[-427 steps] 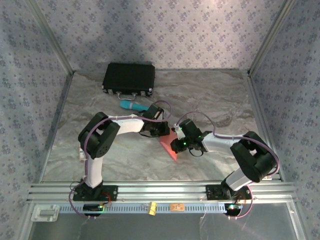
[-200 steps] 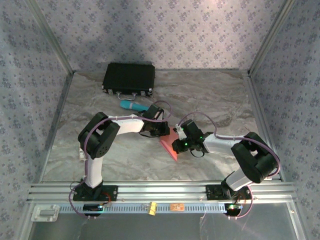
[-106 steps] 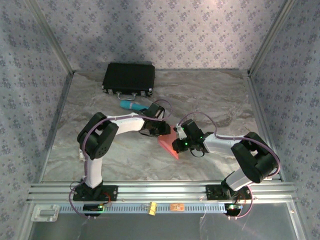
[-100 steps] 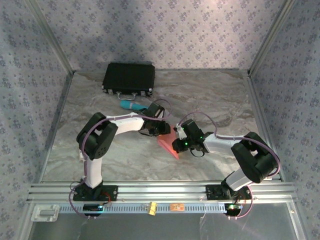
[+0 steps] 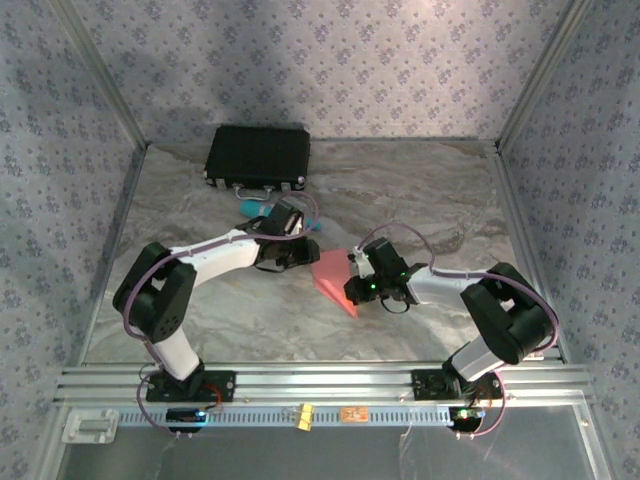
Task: Fold a paper plane with a square sheet of paper (pick it up from the middle)
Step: Third fold the triangle at the center of the table.
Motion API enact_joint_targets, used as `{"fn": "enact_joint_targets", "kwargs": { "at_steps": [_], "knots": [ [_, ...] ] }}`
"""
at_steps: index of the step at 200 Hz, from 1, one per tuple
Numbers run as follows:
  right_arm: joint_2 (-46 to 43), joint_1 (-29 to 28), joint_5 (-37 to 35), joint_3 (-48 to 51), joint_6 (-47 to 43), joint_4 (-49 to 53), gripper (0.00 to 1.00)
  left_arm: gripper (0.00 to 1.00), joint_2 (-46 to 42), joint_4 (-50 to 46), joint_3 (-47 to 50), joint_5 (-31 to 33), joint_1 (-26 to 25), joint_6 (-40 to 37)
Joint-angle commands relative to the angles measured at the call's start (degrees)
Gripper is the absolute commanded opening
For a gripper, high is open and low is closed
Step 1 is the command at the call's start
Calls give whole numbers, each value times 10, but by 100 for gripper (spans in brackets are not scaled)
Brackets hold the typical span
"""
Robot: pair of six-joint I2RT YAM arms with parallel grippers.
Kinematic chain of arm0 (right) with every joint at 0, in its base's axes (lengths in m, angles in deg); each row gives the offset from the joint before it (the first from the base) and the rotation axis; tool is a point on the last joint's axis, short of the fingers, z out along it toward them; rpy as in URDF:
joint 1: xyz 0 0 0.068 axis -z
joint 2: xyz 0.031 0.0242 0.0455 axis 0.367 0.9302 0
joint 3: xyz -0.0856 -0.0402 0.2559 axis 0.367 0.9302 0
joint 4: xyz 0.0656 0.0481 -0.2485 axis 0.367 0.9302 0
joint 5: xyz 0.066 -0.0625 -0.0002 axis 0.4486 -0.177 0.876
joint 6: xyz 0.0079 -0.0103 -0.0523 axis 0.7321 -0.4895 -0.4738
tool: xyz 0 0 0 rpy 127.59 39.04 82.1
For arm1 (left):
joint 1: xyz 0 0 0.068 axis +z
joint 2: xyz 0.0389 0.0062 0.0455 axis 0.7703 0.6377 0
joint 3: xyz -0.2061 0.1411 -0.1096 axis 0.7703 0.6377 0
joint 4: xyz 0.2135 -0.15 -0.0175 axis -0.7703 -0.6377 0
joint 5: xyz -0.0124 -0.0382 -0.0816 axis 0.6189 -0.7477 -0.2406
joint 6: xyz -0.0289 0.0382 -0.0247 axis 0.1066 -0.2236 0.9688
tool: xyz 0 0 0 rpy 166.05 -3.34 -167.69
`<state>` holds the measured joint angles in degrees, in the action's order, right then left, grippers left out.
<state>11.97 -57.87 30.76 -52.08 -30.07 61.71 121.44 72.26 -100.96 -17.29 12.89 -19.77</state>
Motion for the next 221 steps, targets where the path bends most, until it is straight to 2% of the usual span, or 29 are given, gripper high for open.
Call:
{"fn": "enact_joint_targets", "kwargs": {
  "at_steps": [1, 30, 62, 81, 158, 221],
  "knots": [
    [13, 4, 8, 5, 9, 8, 0, 31, -1, 11, 12, -22, 7, -2],
    [6, 4, 20, 4, 14, 8, 0, 27, 39, 23, -20, -46, 10, -4],
    [9, 8, 38, 0, 22, 11, 0, 22, 81, -18, -89, -38, 11, -54],
    [7, 8, 42, -1, 27, 10, 0, 20, 101, -16, -111, -58, 10, -64],
    [8, 7, 49, 4, 41, -9, 0, 17, 173, -11, -135, -105, -4, -66],
    [2, 6, 66, -11, 28, 5, 0, 15, 216, -39, -151, -101, -10, -81]
  ]
}}
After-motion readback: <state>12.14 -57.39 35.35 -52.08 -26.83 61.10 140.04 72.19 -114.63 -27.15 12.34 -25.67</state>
